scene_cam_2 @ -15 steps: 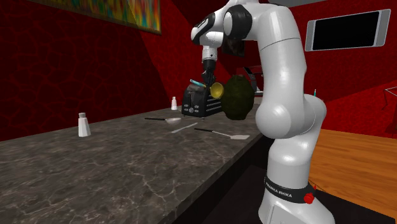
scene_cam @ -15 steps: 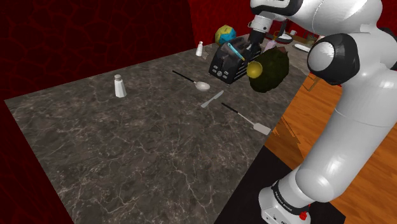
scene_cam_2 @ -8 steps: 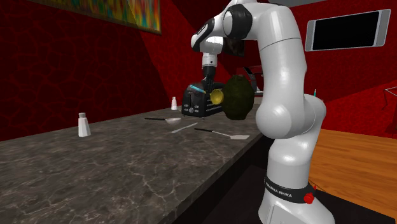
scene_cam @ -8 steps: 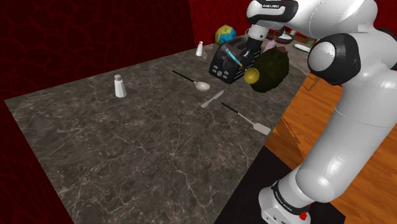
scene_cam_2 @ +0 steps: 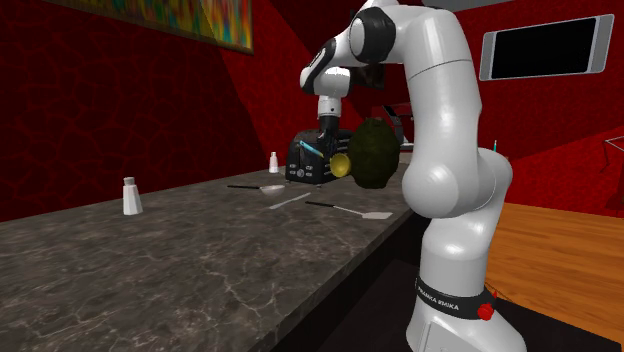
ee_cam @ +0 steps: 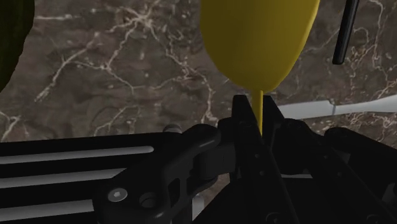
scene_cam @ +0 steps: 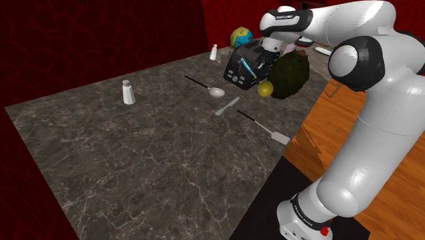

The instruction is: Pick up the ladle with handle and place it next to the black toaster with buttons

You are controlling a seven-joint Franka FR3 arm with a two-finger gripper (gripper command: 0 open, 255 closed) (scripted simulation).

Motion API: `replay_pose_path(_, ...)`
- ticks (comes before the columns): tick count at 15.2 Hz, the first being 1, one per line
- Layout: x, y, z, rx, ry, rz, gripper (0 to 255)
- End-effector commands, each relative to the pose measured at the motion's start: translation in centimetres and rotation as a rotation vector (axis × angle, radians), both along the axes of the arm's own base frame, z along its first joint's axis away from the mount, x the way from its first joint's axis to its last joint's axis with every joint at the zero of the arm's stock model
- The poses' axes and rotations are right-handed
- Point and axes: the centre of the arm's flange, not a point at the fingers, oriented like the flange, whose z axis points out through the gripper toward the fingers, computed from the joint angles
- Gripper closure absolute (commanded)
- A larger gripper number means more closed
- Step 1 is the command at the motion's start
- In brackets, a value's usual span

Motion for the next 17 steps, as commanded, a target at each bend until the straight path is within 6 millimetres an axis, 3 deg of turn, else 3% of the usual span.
replay_pose_path(1,0.0,-0.1,-1.1,0.000,0.001,0.000,255)
replay_pose_path(17,0.0,-0.1,-9.5,0.000,0.001,0.000,255)
